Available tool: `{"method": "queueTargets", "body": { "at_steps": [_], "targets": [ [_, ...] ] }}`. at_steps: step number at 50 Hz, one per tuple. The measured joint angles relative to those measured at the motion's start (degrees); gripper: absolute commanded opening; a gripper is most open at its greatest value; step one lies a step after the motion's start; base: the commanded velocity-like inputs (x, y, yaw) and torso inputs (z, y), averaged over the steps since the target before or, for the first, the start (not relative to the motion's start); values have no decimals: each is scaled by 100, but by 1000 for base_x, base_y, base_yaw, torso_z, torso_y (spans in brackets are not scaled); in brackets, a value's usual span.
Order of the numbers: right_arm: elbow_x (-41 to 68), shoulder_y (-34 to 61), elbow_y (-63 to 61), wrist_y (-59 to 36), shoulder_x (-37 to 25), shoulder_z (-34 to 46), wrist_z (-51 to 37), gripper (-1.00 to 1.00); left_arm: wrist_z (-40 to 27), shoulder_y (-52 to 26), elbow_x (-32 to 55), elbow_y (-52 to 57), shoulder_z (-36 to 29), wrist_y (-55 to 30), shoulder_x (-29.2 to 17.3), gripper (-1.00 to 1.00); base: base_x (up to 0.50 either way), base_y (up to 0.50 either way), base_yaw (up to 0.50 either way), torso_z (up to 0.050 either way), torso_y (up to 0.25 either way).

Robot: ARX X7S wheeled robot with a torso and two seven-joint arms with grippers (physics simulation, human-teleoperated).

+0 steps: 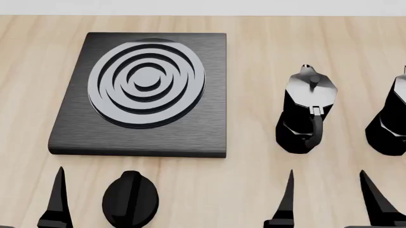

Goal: Put the right moka pot on the stove.

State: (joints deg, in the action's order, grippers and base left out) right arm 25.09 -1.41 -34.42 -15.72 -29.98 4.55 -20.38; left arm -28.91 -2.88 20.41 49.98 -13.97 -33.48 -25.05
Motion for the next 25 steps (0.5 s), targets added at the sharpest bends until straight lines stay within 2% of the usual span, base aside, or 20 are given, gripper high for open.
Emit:
{"method": "queueTargets", "body": {
  "at_steps": [25],
  "targets": [
    [965, -404, 175, 225, -539, -1177, 387, 100, -68, -18, 97, -3, 28, -22, -14, 100, 0, 0, 0, 0, 0]
  ]
}}
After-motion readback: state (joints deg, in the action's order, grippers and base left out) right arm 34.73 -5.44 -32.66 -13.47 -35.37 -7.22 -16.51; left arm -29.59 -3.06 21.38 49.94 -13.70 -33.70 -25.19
